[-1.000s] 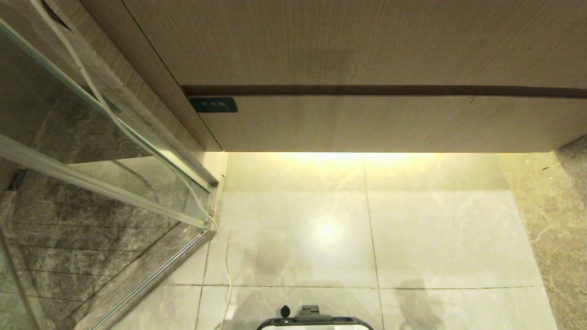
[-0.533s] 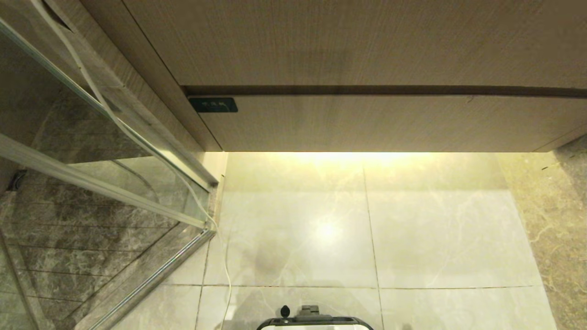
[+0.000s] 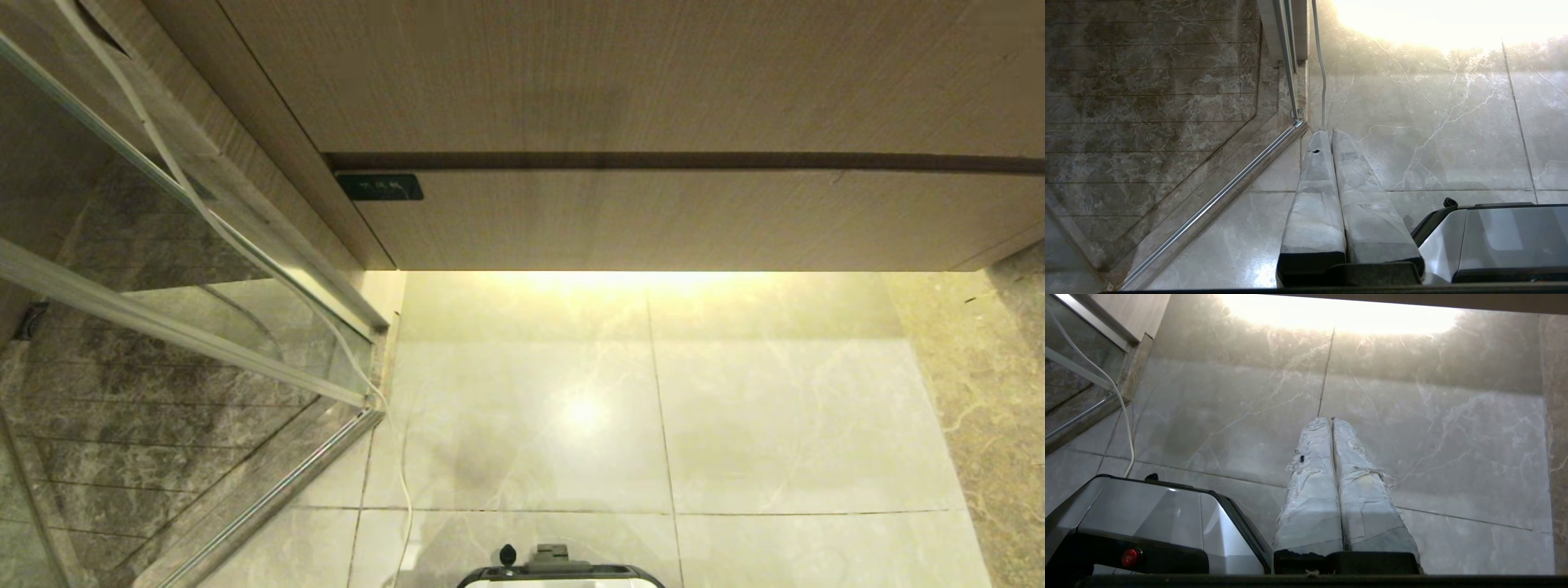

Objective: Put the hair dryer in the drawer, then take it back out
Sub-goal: Pull open the drawer

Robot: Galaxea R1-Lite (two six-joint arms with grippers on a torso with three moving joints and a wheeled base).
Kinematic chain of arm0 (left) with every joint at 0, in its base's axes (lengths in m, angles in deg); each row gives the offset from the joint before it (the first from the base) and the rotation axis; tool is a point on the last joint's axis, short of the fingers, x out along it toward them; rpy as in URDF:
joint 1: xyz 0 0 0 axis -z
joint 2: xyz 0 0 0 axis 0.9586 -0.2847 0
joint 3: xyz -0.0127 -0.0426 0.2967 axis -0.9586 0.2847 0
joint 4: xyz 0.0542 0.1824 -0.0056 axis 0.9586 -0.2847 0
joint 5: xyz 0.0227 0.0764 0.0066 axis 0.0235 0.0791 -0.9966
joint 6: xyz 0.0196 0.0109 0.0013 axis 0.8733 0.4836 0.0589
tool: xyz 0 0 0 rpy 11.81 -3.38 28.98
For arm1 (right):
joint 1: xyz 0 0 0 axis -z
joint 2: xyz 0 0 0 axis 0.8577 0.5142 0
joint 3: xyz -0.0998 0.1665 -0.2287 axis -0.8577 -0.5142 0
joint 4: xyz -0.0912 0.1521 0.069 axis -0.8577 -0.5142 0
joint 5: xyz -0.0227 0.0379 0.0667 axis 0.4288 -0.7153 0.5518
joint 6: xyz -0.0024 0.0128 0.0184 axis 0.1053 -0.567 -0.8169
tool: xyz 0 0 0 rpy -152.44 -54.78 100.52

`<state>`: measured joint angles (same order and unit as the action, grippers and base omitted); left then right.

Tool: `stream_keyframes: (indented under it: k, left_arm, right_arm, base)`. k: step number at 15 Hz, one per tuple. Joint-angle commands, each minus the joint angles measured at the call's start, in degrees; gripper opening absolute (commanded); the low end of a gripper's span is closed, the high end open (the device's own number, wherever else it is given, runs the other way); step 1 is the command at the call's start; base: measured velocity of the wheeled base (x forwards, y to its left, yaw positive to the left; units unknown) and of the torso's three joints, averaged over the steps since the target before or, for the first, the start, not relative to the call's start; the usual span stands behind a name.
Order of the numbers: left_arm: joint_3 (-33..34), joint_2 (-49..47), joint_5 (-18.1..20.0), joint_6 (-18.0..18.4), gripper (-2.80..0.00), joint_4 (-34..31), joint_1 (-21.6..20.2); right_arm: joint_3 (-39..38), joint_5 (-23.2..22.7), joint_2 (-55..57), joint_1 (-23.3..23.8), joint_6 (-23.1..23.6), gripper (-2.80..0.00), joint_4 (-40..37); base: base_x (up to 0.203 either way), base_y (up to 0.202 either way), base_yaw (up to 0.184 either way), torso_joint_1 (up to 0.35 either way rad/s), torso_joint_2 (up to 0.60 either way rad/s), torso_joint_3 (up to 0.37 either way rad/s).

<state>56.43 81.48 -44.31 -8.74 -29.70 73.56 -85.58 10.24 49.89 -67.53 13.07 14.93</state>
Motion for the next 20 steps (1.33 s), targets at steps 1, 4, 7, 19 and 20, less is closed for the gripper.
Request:
stream_keyframes:
  k: [1,4,7,19,20]
  left_arm:
    - [0.00,0.00,0.01,-0.02,-2.80,0.01,-0.01]
    - [0.09,0.00,0.01,-0.02,-2.80,0.01,-0.01]
    - [0.09,0.00,0.01,-0.02,-2.80,0.01,-0.01]
    - [0.09,0.00,-0.07,-0.02,-2.80,0.01,-0.01]
    - [0.09,0.00,0.01,-0.02,-2.80,0.01,0.00]
  right_arm:
    - [-1.16,0.05,-2.51,-0.05,0.04,-2.80,0.02]
    - [-1.16,-0.04,-2.51,-0.05,0.04,-2.80,0.02]
    - [-1.16,-0.04,-2.51,-0.05,0.04,-2.80,0.02]
    - [-1.16,0.05,-2.51,-0.05,0.04,-2.80,0.02]
    - [-1.16,-0.04,-2.51,-0.14,0.04,-2.80,0.02]
  base:
    - [0.000,0.000,0.000,0.000,0.00,0.000]
    - [0.000,0.000,0.000,0.000,0.00,0.000]
    - [0.000,0.000,0.000,0.000,0.00,0.000]
    - [0.000,0.000,0.000,0.000,0.00,0.000]
    - [0.000,0.000,0.000,0.000,0.00,0.000]
